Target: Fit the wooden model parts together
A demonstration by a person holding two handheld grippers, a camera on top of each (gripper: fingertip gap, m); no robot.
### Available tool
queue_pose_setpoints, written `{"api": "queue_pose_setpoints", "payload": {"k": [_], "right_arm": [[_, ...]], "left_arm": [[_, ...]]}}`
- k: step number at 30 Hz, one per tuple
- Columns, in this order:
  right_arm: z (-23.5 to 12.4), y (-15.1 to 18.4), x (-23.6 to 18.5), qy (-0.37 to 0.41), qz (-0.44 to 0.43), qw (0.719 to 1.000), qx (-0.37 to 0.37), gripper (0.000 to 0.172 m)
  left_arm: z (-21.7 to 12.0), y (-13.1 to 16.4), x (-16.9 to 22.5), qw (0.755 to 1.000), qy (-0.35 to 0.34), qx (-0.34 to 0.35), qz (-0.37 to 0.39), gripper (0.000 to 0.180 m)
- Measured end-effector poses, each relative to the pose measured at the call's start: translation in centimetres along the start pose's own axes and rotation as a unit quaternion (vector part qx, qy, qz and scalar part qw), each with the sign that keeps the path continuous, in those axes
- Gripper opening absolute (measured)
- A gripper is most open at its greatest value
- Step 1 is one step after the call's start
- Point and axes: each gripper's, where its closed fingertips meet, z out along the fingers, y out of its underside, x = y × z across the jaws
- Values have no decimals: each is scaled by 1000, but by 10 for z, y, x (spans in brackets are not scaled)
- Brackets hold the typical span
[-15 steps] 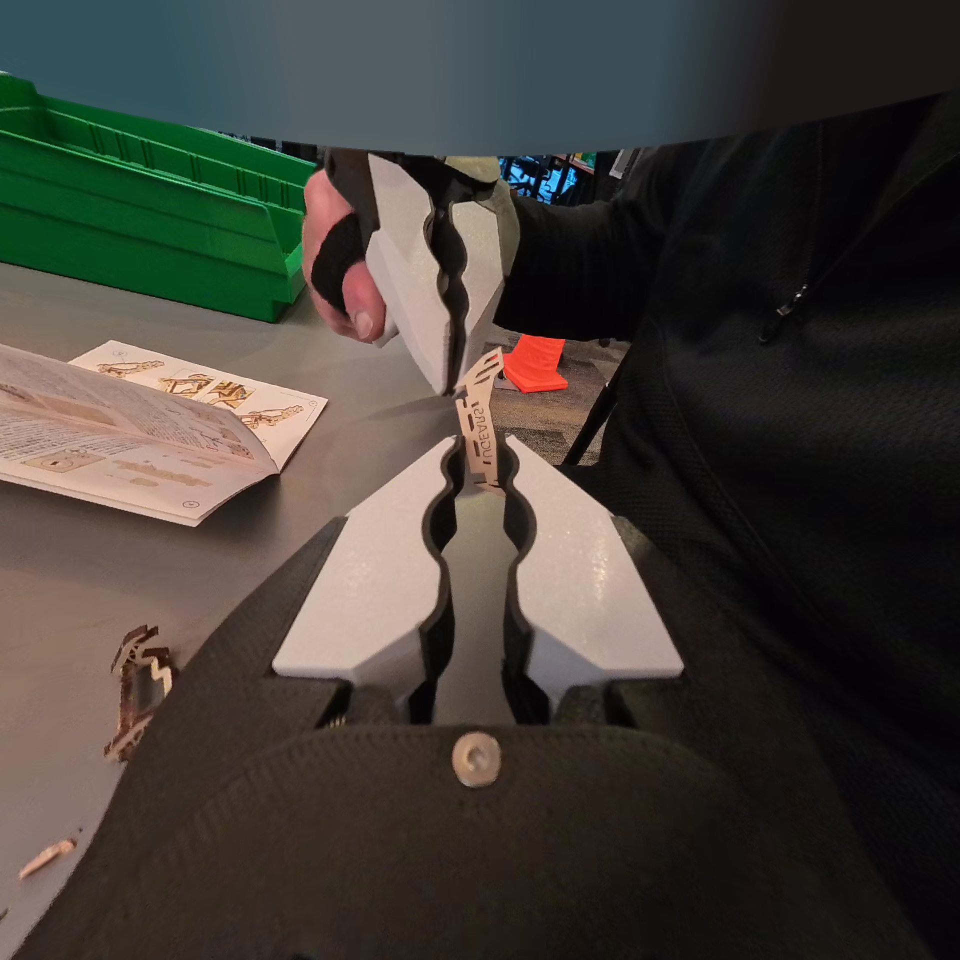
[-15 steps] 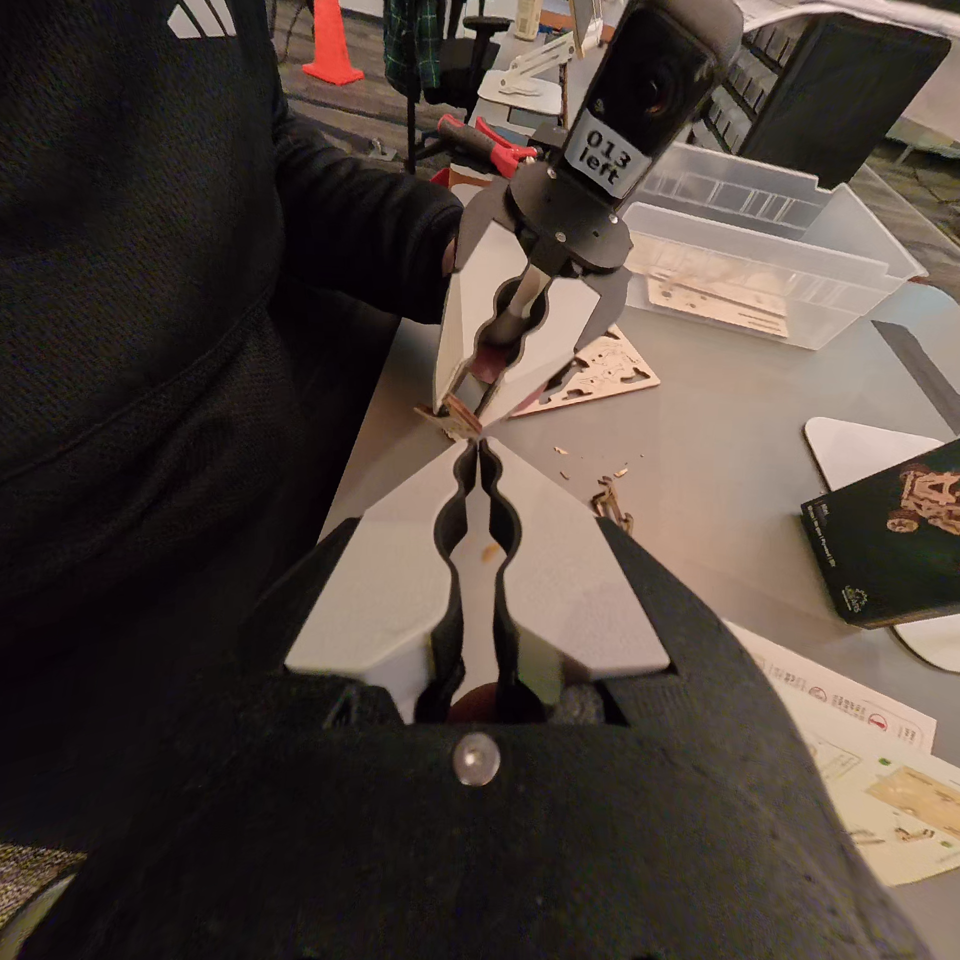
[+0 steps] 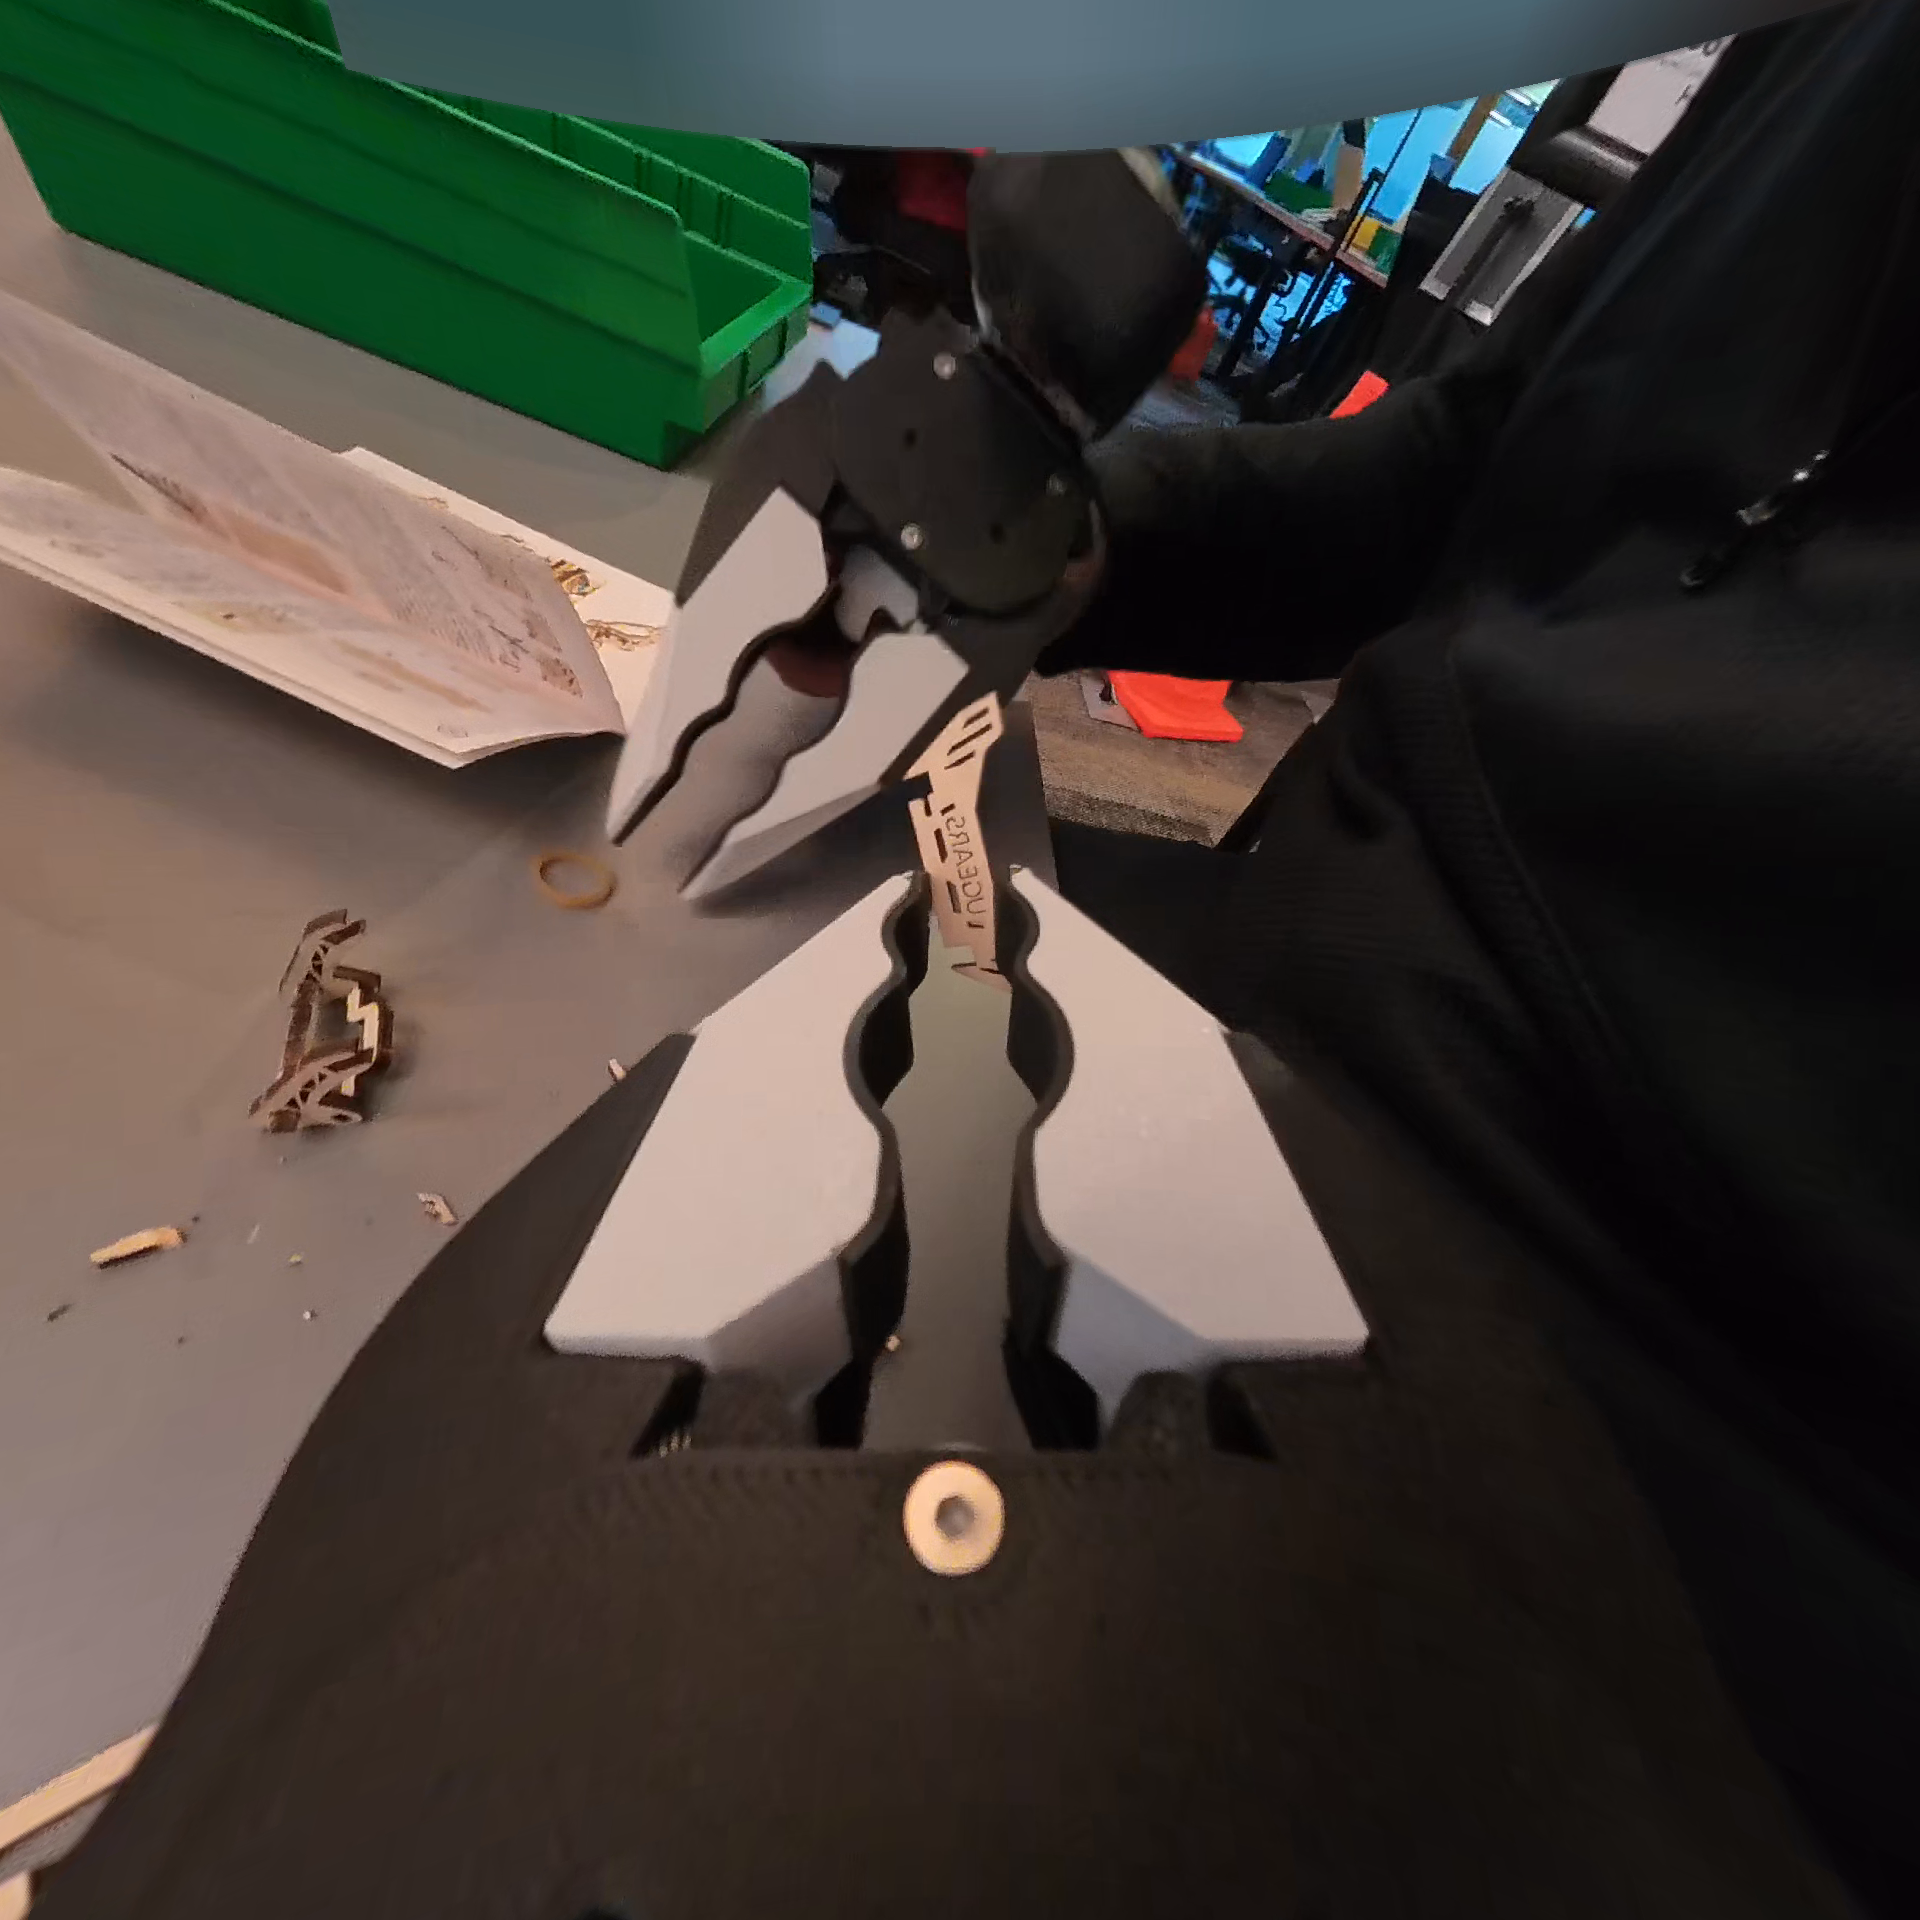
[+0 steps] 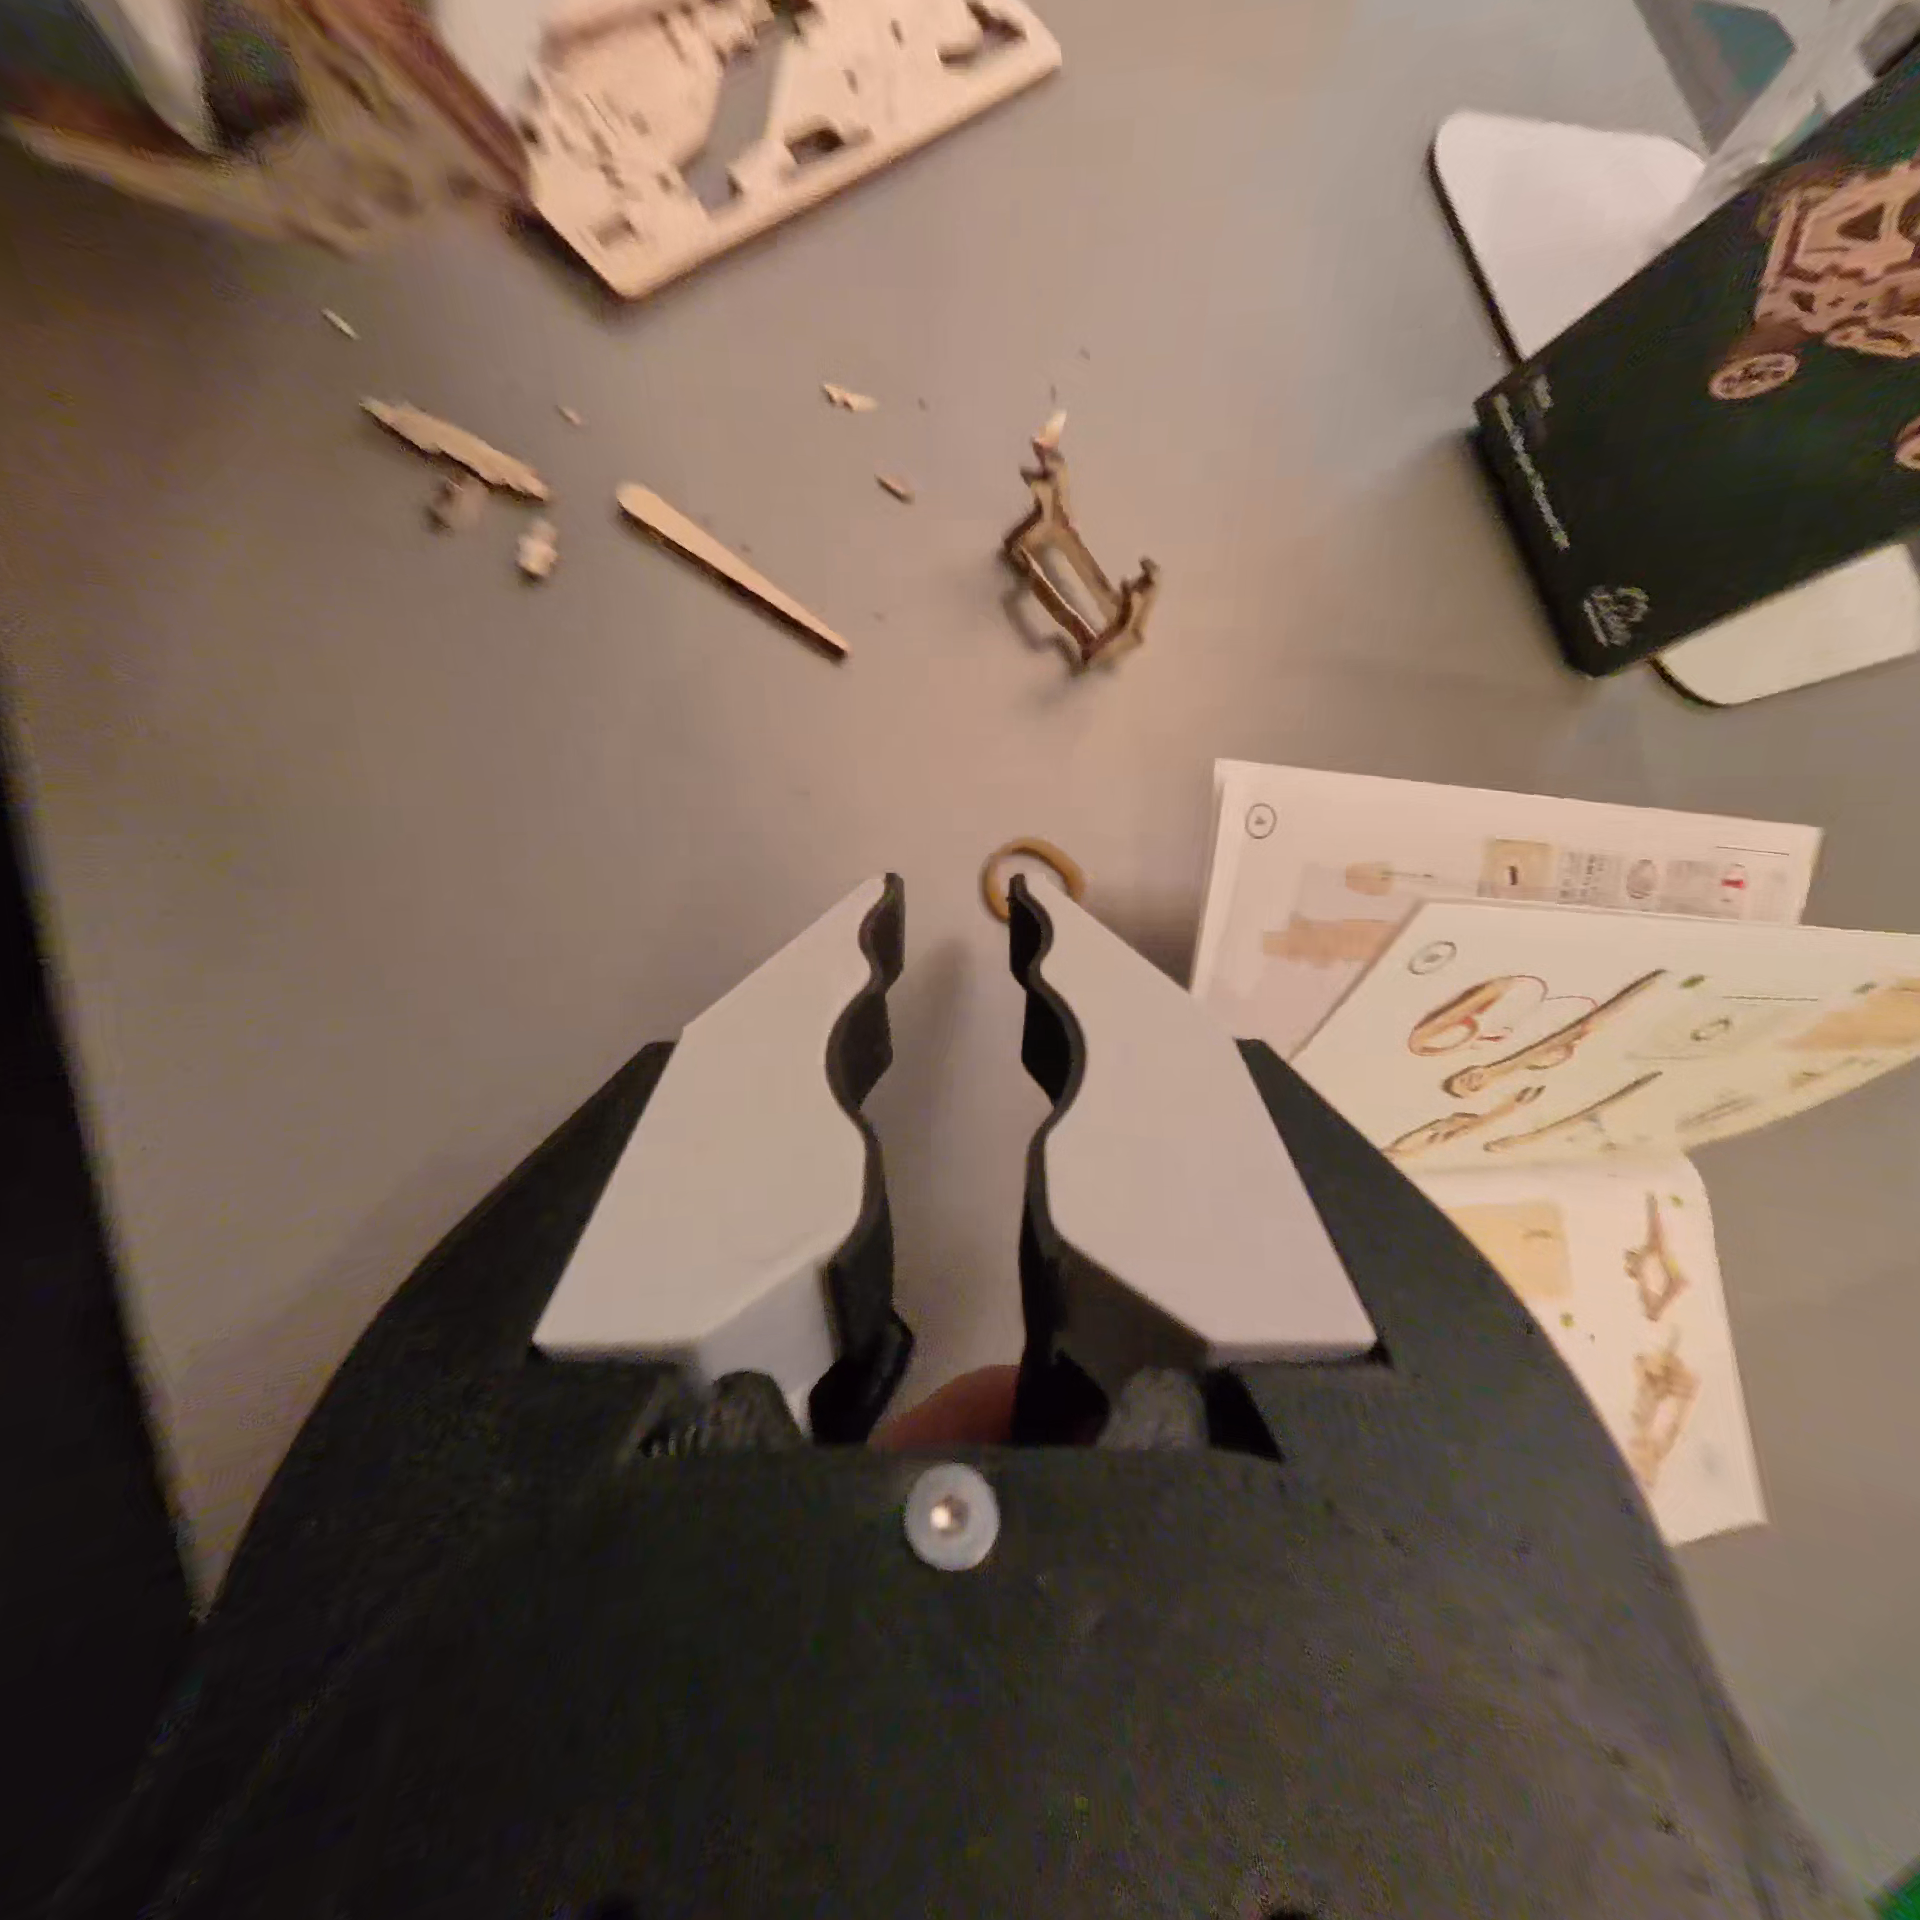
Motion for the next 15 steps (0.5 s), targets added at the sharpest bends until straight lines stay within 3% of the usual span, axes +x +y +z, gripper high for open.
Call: {"api": "queue_pose_setpoints", "payload": {"k": [4, 10, 15], "right_arm": [[16, 1, 10, 25, 33, 999, -17, 8], [20, 1, 10, -35, 140, 989, -26, 0], [4, -21, 5, -83, 212, 972, 51, 0]], "left_arm": [[2, 6, -5, 1000, -17, -11, -3, 10], [2, 6, -8, 1000, -19, -2, 0, 10], [3, 7, -13, 1000, -18, 1, 6, 10]]}}
